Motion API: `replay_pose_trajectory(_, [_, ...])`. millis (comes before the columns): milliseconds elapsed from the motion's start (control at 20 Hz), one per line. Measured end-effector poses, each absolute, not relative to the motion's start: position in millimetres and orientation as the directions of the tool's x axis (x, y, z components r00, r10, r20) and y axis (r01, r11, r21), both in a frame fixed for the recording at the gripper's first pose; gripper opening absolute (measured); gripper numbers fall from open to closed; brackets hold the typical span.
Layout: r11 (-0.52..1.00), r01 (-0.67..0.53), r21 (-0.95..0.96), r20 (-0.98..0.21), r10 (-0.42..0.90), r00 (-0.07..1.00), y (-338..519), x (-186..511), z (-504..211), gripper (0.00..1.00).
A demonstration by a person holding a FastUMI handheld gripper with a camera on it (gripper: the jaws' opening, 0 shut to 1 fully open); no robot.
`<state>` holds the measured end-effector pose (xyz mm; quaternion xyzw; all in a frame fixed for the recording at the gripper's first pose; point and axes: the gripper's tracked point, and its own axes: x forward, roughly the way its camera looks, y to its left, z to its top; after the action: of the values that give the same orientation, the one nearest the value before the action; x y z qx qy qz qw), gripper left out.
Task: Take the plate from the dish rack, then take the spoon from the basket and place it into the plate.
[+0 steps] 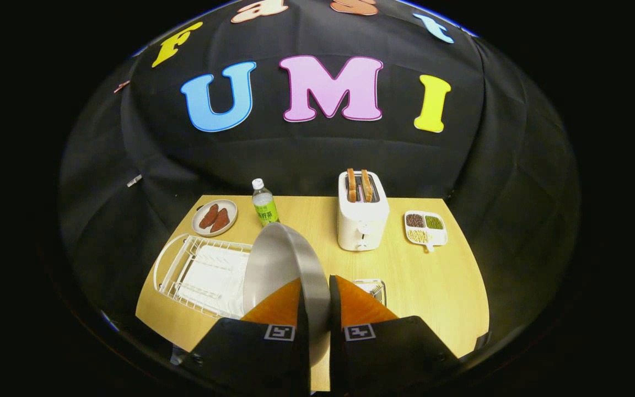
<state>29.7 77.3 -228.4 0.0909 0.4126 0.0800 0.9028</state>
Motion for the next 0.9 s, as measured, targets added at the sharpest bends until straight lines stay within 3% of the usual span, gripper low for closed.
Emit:
replay_pose_trajectory(400, [0.907,-0.022,0.42,-0.766,0.368,0.528,53,-68,-278,0.17])
replay_pose_trajectory(900, [0.812,0.176,0.556,-0.787,0.447,0.426,23,-144,-384,0.17])
